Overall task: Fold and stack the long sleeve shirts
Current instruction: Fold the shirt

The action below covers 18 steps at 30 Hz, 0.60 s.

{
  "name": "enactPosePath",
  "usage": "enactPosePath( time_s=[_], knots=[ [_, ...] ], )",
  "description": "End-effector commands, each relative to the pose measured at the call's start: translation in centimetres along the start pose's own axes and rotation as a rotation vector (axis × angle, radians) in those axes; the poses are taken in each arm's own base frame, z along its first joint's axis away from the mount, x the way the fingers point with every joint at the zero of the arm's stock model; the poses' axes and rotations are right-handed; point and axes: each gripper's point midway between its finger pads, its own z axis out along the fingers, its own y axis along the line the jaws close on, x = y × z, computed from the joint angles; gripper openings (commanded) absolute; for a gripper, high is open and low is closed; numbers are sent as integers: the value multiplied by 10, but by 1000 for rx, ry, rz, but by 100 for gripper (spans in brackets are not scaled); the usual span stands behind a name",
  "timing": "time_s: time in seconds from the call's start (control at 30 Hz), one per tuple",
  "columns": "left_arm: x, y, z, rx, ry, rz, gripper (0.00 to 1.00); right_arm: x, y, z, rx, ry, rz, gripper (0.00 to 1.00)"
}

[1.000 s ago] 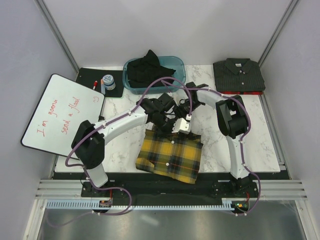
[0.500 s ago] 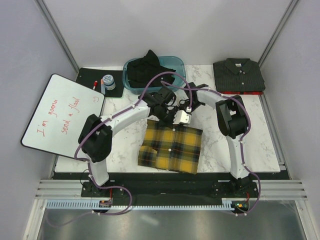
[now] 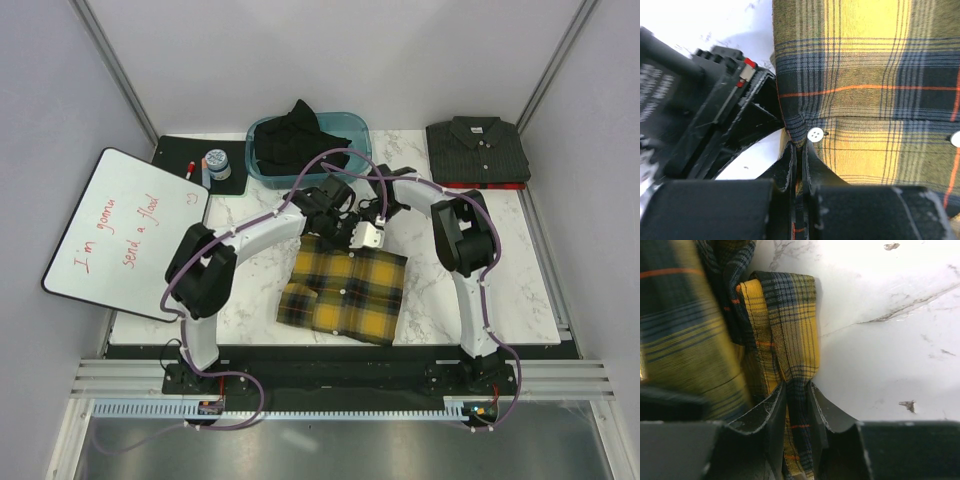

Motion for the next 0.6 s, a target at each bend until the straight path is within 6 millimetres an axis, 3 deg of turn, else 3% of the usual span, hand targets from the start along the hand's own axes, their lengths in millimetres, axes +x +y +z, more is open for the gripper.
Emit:
enactPosePath(
  time_s=[0.0,0.13,0.3,0.47,0.53,0.57],
  knots=[
    [14,25,12,-75,12,55,2,-8,-13,-4,47,7,-49,30],
    [28,29,22,-80,35,5,2,-24,-25,-9,104,-7,-71,34],
    [48,29,29,-84,67,-97,4,-70,-40,-38,221,-91,-114,40],
    [63,20,25,-86,99,-205,4,-116,-47,-103,367,-223,-135,51],
    [69,17,22,-87,104,-269,9,-119,-48,-129,400,-269,-114,55],
    [74,19,18,-94,102,-293,12,-120,-37,-142,394,-306,-92,56]
  ],
)
